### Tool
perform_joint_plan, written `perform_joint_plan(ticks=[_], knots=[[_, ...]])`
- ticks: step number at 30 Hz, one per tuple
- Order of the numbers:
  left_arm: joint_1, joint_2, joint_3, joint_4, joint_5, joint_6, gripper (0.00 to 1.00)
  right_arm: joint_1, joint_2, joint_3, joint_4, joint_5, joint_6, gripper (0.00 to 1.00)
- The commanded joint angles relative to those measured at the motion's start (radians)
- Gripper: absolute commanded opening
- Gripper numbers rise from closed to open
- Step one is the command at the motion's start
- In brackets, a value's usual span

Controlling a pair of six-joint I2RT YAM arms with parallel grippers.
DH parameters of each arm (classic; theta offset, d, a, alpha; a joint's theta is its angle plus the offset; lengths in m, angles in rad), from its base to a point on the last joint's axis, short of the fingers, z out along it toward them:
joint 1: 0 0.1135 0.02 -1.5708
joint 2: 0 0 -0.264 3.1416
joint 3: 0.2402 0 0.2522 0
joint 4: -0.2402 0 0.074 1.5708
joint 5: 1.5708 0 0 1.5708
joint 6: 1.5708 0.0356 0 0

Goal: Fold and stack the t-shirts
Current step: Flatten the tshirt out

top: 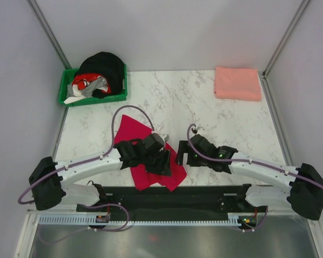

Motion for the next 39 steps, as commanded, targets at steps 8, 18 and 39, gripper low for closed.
perform_joint_plan(ticks=[8,18,39], knots=[[-0.104,0.335,0.288,-0.007,-0.154,0.015,0.77,-0.265,-0.162,0.111,-0.331,0.148,-0.095,0.98],[-0.191,0.657,0.601,-0.209,-0.34,0.038,0.94,-0.266,-0.225,0.024,-0.317,0.116,-0.083,0.98],[-0.419,0.949,1.114,-0.564,-0.66,0.018,0.78,-0.315,-0.258,0.08,-0.348,0.121,-0.146,0.98]])
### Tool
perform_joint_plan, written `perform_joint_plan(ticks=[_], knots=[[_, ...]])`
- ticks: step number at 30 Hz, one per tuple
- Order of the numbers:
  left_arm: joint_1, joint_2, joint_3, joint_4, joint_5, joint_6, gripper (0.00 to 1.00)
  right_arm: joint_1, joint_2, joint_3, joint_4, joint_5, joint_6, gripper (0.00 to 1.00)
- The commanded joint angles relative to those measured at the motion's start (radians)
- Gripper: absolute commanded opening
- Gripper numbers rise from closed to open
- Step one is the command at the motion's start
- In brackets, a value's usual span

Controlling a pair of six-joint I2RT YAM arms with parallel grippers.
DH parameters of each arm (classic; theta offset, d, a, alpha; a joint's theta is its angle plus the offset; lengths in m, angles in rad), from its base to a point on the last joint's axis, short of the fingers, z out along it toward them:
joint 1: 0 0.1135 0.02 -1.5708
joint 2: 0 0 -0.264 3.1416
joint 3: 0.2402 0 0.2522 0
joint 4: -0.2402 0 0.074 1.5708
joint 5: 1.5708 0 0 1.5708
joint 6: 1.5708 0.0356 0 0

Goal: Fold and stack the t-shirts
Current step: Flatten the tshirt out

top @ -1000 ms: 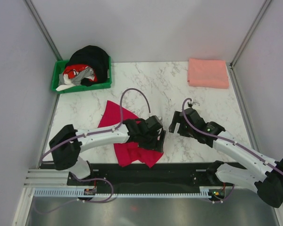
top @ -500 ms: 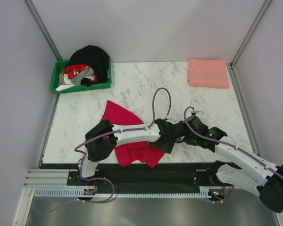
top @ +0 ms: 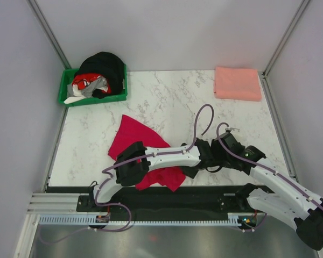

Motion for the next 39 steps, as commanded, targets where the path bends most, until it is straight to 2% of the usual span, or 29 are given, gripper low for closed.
perform_joint_plan(ticks=[1,5,7,9,12,15,16,18,19,23,25,28,32,39], knots=[[-0.113,-0.063,0.072,0.252,-0.014,-0.009,0.79,0.007,0.023,0.144,0.143,-0.027,-0.038,0.98],[-0.093,-0.169,-0.103,0.472,0.068,-0.004,0.8,0.001,0.015,0.338,0.093,-0.069,-0.132,0.98],[-0.077,-0.186,-0.126,0.519,0.1,0.004,0.81,0.002,0.03,0.41,0.092,-0.212,-0.216,0.98],[-0.047,-0.176,-0.099,0.516,0.103,0.016,0.86,0.001,0.056,0.519,0.048,-0.261,-0.247,0.98],[-0.036,-0.176,-0.073,0.52,0.115,0.016,0.88,0.002,0.081,0.565,0.01,-0.216,-0.251,0.98],[-0.036,-0.183,-0.071,0.564,0.155,0.008,0.9,0.001,0.131,0.633,-0.024,-0.099,-0.239,0.98],[-0.039,-0.183,-0.077,0.566,0.161,-0.001,0.9,-0.004,0.15,0.694,-0.048,-0.005,-0.238,0.98],[-0.044,-0.183,-0.091,0.567,0.158,-0.028,0.89,-0.022,0.222,0.778,-0.082,0.073,-0.244,0.98],[-0.045,-0.183,-0.109,0.567,0.157,-0.041,0.88,-0.053,0.248,0.865,-0.096,0.091,-0.251,0.98],[-0.045,-0.167,-0.114,0.541,0.152,-0.099,0.84,-0.084,0.345,1.045,-0.124,0.055,-0.274,0.98],[-0.06,-0.15,-0.053,0.434,0.09,-0.119,0.8,-0.09,0.369,1.068,-0.124,0.032,-0.271,0.98],[-0.08,-0.094,0.003,0.293,0.013,-0.154,0.8,-0.096,0.357,1.017,-0.122,0.015,-0.267,0.98],[-0.085,-0.075,-0.059,0.294,0.048,-0.199,0.79,-0.123,0.317,0.912,-0.095,-0.013,-0.259,0.98],[-0.091,-0.068,-0.074,0.254,-0.096,-0.173,0.78,-0.162,0.242,0.776,-0.055,-0.083,-0.265,0.98]])
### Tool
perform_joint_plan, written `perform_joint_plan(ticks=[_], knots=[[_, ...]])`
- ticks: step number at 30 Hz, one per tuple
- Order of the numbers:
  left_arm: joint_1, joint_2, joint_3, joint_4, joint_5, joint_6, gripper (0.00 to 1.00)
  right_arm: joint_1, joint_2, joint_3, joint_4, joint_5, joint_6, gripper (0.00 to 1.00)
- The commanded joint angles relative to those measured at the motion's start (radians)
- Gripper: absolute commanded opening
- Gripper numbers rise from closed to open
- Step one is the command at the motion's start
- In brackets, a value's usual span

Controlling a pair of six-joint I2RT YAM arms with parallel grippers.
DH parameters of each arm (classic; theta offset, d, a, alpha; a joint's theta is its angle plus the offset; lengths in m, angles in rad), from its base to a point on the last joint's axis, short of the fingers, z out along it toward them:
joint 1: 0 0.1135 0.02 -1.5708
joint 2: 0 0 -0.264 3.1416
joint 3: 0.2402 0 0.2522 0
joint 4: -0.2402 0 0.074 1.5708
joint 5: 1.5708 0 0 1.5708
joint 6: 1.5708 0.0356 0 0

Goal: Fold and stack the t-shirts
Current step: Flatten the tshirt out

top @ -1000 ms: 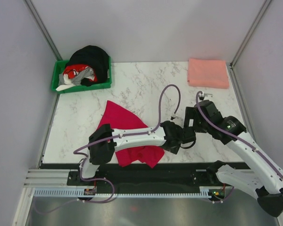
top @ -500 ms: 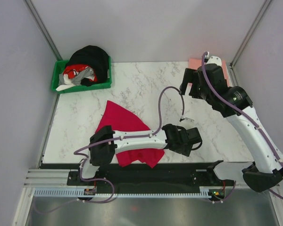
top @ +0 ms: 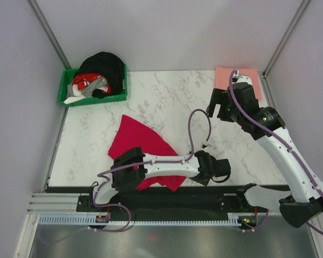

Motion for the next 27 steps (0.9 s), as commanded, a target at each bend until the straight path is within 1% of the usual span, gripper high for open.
perform_joint_plan(ticks=[1,8,11,12,13,14,17,18,19,20,21,22,24,27], knots=[[-0.003,0.013,0.028,-0.047,-0.155,-0.021,0.78,-0.008,-0.043,-0.053,0.039,-0.065,-0.002,0.98],[0.008,0.064,0.034,-0.066,-0.201,-0.009,0.76,-0.013,-0.075,-0.146,0.083,-0.118,0.001,0.98],[0.012,0.087,0.038,-0.053,-0.21,-0.007,0.72,-0.012,-0.089,-0.193,0.099,-0.138,0.011,0.98],[0.012,0.095,0.039,-0.055,-0.216,-0.005,0.68,-0.013,-0.092,-0.202,0.102,-0.14,0.013,0.98],[0.014,0.098,0.044,-0.055,-0.221,-0.005,0.6,-0.012,-0.094,-0.222,0.108,-0.143,0.013,0.98],[0.014,0.098,0.044,-0.055,-0.227,-0.004,0.47,-0.012,-0.095,-0.23,0.108,-0.144,0.014,0.98],[0.018,0.098,0.05,-0.056,-0.244,0.004,0.38,-0.012,-0.104,-0.259,0.116,-0.145,0.013,0.98],[0.018,0.096,0.053,-0.06,-0.256,0.005,0.33,-0.012,-0.106,-0.267,0.116,-0.145,0.013,0.98],[0.02,0.089,0.057,-0.063,-0.261,0.005,0.22,-0.012,-0.107,-0.276,0.117,-0.143,0.013,0.98],[0.02,0.084,0.061,-0.066,-0.273,0.005,0.14,-0.012,-0.109,-0.281,0.116,-0.141,0.013,0.98],[0.02,0.076,0.065,-0.067,-0.276,0.004,0.04,-0.013,-0.109,-0.282,0.117,-0.141,0.013,0.98],[0.02,0.06,0.071,-0.069,-0.279,0.004,0.02,-0.013,-0.109,-0.285,0.116,-0.141,0.013,0.98],[0.02,0.044,0.09,-0.079,-0.284,0.022,0.02,-0.013,-0.111,-0.287,0.114,-0.131,0.014,0.98],[0.022,-0.009,0.166,-0.121,-0.281,0.042,0.02,-0.013,-0.111,-0.293,0.113,-0.128,0.016,0.98]])
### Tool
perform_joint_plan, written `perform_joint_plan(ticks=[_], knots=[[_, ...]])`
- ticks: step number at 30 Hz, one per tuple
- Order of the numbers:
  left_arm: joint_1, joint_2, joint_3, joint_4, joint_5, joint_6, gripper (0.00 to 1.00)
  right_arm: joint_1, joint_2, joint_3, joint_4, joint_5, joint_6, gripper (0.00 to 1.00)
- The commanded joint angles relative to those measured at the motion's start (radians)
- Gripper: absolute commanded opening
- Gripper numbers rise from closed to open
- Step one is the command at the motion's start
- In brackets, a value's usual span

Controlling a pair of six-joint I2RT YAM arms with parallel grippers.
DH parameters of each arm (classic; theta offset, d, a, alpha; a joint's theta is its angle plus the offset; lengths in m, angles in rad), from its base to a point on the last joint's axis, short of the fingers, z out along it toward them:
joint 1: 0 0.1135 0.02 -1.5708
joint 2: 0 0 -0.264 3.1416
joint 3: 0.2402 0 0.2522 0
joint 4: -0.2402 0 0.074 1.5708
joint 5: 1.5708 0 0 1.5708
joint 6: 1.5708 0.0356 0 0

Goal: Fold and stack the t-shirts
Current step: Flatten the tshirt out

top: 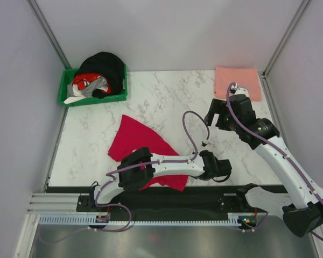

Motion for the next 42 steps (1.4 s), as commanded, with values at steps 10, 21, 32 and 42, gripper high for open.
perform_joint_plan(ticks=[10,21,32,42], knots=[[0.058,-0.321,0.07,0.025,0.052,0.077,0.02,0.008,-0.049,-0.099,-0.04,-0.096,0.051,0.98],[0.107,-0.51,-0.296,0.275,0.216,0.055,0.05,0.01,-0.179,-0.344,-0.003,-0.219,0.13,0.98],[0.237,-0.797,-0.525,0.335,0.206,0.041,0.02,0.062,-0.418,-0.758,0.046,-0.396,0.314,0.76],[0.425,-1.046,-0.644,0.32,0.242,0.106,0.02,0.332,-0.339,-0.847,0.161,-0.351,0.479,0.65]])
